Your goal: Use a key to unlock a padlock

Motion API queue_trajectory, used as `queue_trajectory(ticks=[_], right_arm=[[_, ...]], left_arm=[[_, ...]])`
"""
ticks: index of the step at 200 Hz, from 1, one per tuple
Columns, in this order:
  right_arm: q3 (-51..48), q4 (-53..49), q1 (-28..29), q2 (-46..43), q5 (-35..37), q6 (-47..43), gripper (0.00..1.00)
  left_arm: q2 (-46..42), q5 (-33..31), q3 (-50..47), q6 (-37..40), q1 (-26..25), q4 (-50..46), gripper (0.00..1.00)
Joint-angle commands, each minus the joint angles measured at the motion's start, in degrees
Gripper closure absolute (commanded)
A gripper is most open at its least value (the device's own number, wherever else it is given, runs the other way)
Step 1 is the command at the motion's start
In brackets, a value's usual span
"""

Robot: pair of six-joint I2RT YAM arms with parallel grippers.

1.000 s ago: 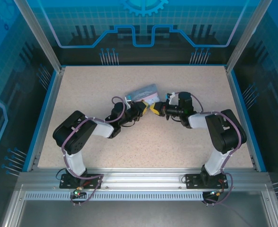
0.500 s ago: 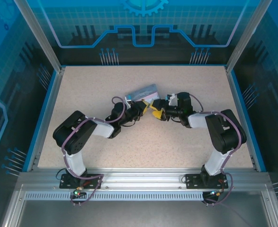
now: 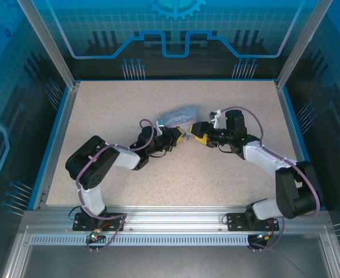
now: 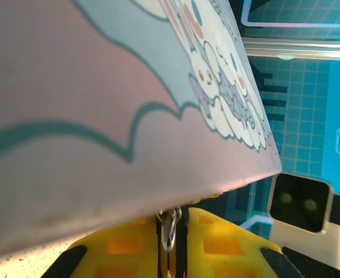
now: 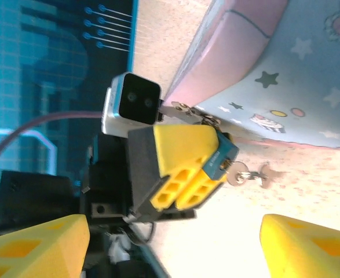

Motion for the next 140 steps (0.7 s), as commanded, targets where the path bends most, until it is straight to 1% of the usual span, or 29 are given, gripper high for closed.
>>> queue_trajectory(ticks=[1,14,34,51,57,71,86,104,140], right_arm=[[5.1,-19.13,0.03,-3.22,7.47,-18.03,0.24],[9.06,-24.81,1.88,-4.1,14.04,-25.17,0.27],[12.78,-29.63,5.38,-3.79,22.56,-34.45,0.34],[14.38,-30.53,7.2,-3.11,25.7,-38.82,0.41],[14.63,-30.55,7.48,-2.89,26.32,-39.66,0.44],[14.85,-30.14,8.73,-2.72,29.09,-41.82,0.59],[14.94,-29.39,10.34,-2.64,31.5,-44.38,0.67],[14.38,-27.63,13.44,-2.26,36.71,-47.66,0.68],[12.4,-23.15,17.99,0.09,41.83,-52.06,0.62]], left_arm=[[0.65,1.51,2.35,1.22,0.42,0.08,1.0],[0.55,1.61,2.69,1.37,0.6,-0.69,1.0],[0.41,2.03,3.1,1.52,0.67,-2.06,1.0],[0.28,2.53,3.63,1.66,0.79,-3.62,1.0],[0.28,2.6,3.67,1.67,0.88,-4.03,1.0],[0.28,2.87,3.9,1.52,1.02,-4.8,1.0],[-0.05,3.21,4.22,1.65,1.17,-5.81,1.0],[-0.87,3.78,4.96,2.36,1.23,-8.58,1.0],[-2.17,5.21,6.07,3.26,1.83,-12.33,1.0]])
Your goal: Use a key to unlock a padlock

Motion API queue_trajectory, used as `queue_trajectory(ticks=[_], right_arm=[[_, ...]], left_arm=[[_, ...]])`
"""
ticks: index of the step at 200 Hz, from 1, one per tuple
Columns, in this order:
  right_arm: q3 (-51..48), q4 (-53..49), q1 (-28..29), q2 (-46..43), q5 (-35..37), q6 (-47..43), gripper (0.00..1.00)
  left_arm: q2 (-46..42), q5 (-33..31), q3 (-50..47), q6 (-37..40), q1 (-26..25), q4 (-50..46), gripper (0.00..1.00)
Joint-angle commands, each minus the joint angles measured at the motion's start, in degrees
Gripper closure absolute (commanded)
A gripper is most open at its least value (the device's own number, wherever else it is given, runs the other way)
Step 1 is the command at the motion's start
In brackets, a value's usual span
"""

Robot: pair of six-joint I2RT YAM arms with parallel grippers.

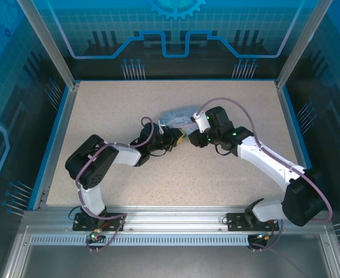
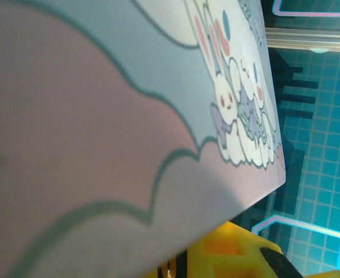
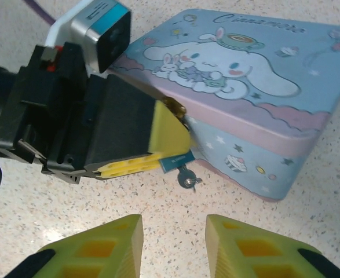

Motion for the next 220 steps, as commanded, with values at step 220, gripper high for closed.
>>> queue_trajectory(ticks=[220], right_arm=[[-3.96,10.39,3.59,10.72,7.11,-8.63,0.51]], left_arm=[[-2.73,7.11,6.8,3.9,1.97,-11.04,1.0]])
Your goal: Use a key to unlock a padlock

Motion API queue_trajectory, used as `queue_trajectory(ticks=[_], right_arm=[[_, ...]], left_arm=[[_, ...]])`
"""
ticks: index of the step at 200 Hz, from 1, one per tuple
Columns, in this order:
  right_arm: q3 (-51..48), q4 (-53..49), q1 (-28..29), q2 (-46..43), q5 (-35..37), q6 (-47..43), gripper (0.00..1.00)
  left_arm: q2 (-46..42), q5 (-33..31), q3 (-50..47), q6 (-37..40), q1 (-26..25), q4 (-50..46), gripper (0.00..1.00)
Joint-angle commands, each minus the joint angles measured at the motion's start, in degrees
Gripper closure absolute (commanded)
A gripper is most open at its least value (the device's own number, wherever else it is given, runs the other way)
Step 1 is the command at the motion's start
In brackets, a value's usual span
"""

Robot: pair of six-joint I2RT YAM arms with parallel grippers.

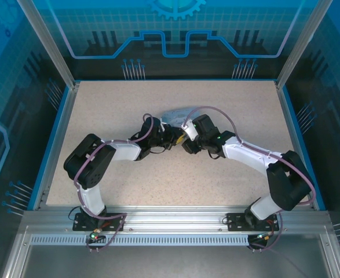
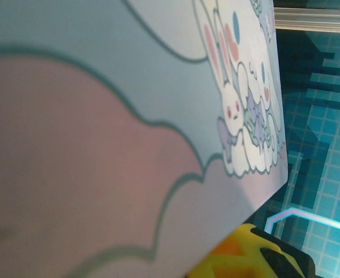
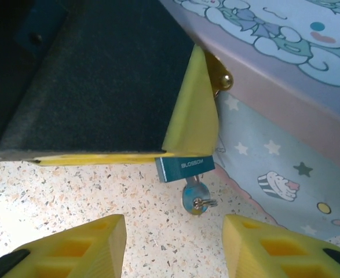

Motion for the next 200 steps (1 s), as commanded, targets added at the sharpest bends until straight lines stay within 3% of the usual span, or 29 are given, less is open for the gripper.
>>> queue_trajectory(ticks=[1,113,161,200], right_arm=[[-0.54,2.25,0.46,1.13,1.24,-0.78,0.51],[0.72,3.46,0.47,5.1,2.14,-1.17,0.57],[1.42,3.52,-0.16,4.52,0.97,-0.42,0.72],[2.44,1.83,-1.02,3.88,-4.58,0.38,0.98]], left_arm=[[-2.25,2.33,2.02,0.85,0.56,-0.11,1.0],[-2.34,3.15,3.09,1.55,0.69,-1.83,1.0],[-2.21,3.06,2.6,1.69,0.72,-1.9,1.0],[-2.02,2.97,2.39,1.83,0.73,-1.65,1.0]])
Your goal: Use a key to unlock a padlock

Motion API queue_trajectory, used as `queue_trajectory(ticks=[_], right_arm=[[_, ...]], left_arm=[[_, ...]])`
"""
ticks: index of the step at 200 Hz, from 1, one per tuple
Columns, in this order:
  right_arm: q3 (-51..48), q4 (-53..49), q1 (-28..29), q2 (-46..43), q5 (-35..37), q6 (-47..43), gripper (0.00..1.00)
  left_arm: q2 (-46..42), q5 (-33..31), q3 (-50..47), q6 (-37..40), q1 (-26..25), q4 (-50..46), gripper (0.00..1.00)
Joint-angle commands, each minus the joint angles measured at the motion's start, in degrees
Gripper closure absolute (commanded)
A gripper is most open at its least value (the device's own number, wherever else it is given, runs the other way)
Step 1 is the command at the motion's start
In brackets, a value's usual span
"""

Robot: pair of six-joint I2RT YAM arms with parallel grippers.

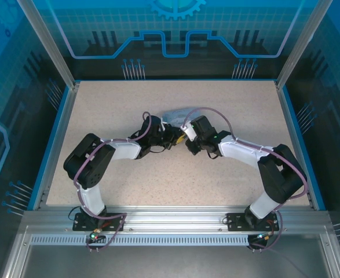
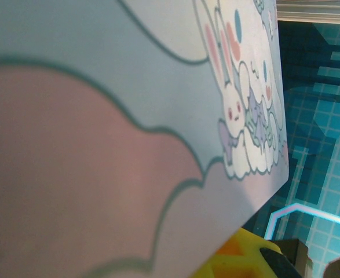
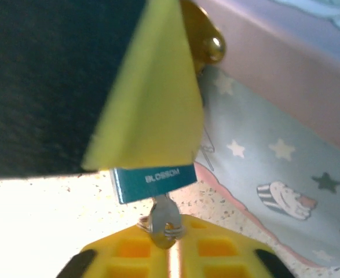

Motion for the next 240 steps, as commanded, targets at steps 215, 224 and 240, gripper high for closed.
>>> queue_trajectory(ticks=[215,224,240], right_arm=[[-1.61,-2.19,-10.98,-9.25,-22.92,10.25,0.56],[-2.01,-1.91,-10.95,-10.08,-21.76,10.24,0.55],[-2.31,-1.95,-10.66,-11.03,-19.31,9.2,0.55]], left_arm=[[-1.08,0.76,0.93,0.46,0.33,1.99,1.0],[-1.09,0.87,1.19,0.45,0.34,1.92,1.0],[-1.0,1.04,1.44,0.39,0.33,1.66,1.0]])
